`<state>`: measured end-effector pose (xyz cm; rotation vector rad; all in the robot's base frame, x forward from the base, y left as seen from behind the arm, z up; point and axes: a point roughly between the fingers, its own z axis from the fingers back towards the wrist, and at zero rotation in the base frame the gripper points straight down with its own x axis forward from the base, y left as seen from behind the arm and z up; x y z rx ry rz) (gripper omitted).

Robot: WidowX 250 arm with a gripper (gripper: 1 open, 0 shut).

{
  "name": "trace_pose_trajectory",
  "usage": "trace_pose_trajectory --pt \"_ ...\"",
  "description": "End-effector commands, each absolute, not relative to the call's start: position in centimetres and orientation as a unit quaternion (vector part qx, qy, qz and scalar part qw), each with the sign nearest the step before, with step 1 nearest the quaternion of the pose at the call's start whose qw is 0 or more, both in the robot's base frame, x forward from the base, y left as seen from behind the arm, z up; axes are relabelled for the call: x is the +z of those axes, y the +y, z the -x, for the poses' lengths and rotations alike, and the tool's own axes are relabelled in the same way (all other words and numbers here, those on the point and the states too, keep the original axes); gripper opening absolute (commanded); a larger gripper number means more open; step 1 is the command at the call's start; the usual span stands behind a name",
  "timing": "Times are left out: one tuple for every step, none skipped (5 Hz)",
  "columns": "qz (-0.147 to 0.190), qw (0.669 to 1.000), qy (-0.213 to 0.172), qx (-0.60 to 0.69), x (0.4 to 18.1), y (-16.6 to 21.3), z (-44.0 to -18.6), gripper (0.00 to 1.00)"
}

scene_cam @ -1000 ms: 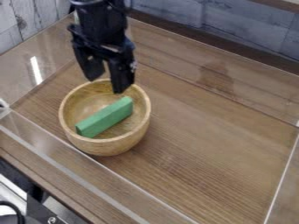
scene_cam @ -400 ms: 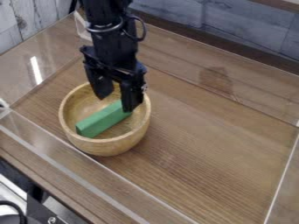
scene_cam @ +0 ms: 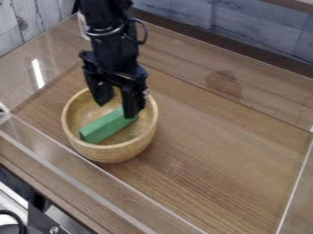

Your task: Put green object into wooden bowl

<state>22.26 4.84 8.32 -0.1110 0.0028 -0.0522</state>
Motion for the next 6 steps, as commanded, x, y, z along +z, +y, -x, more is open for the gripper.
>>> trace_pose_trajectory --pt "0.047 0.999 -0.018 -0.013 8.9 6.3 -23.3 0.0" --pt "0.051 0.998 -0.02 -0.019 10.0 6.8 -23.0 0.0" --pt "0.053 0.998 -0.022 -0.026 11.0 7.3 -22.7 0.0" --pt "0.056 0.998 -0.026 -0.024 12.0 7.9 -23.3 0.0" --pt "0.057 0.998 -0.025 -0.026 12.4 8.2 -23.7 0.0" --pt "0.056 0.998 -0.024 -0.029 13.1 8.3 -23.4 1.0"
